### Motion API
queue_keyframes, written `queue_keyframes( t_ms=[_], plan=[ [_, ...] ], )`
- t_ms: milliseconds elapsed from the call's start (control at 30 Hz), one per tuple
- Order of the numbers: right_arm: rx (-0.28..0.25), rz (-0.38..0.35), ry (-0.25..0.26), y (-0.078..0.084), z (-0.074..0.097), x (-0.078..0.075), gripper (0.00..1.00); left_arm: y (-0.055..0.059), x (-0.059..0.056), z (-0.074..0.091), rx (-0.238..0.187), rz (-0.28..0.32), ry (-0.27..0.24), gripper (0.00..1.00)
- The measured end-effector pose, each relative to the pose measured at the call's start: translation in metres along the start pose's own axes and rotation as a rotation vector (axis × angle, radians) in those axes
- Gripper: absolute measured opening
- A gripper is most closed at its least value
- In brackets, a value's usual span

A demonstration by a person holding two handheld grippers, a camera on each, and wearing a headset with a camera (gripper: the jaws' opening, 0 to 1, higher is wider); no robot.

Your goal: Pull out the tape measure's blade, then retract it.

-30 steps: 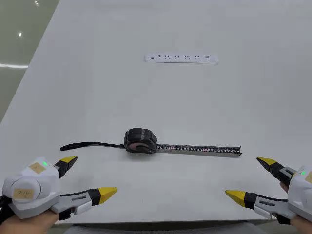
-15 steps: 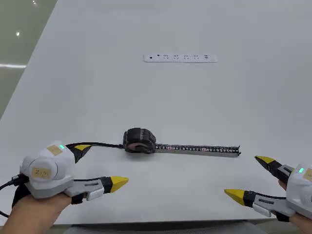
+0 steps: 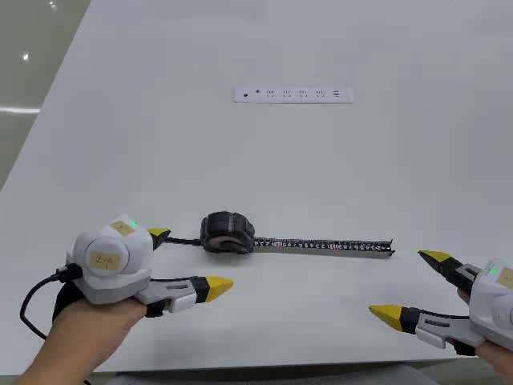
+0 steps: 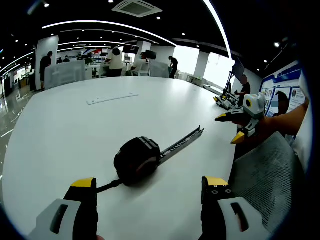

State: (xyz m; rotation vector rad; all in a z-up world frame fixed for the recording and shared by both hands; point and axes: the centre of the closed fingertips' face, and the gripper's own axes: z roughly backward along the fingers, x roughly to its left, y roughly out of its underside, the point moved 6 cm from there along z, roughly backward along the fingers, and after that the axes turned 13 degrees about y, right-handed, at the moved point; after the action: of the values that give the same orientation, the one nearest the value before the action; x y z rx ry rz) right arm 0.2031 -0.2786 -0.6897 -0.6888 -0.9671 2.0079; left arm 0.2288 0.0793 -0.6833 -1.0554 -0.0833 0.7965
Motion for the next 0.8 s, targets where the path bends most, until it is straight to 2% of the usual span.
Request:
queue_keyframes(
  t_ms=[67, 100, 133, 500, 800],
  plan=[
    [0.0, 0.0, 0.0, 0.0, 0.0, 0.0, 0.77, 0.0, 0.0, -0.001, 0.0, 0.001, 0.0, 0.83],
    [0.006, 0.008, -0.008, -0.001, -0.005, -0.004, 0.77, -0.009, -0.001, -0.016, -0.004, 0.008, -0.013, 0.82],
    [0.007, 0.008, -0.007, -0.001, -0.005, -0.005, 0.77, -0.01, -0.002, -0.019, -0.007, 0.01, -0.013, 0.82],
    [0.006, 0.009, 0.001, -0.005, -0.007, -0.015, 0.76, -0.013, -0.001, -0.039, 0.007, 0.035, -0.01, 0.81],
    [0.008, -0.003, -0.001, -0.006, -0.009, -0.019, 0.76, -0.012, 0.006, -0.052, -0.016, 0.08, -0.028, 0.8]
  ],
)
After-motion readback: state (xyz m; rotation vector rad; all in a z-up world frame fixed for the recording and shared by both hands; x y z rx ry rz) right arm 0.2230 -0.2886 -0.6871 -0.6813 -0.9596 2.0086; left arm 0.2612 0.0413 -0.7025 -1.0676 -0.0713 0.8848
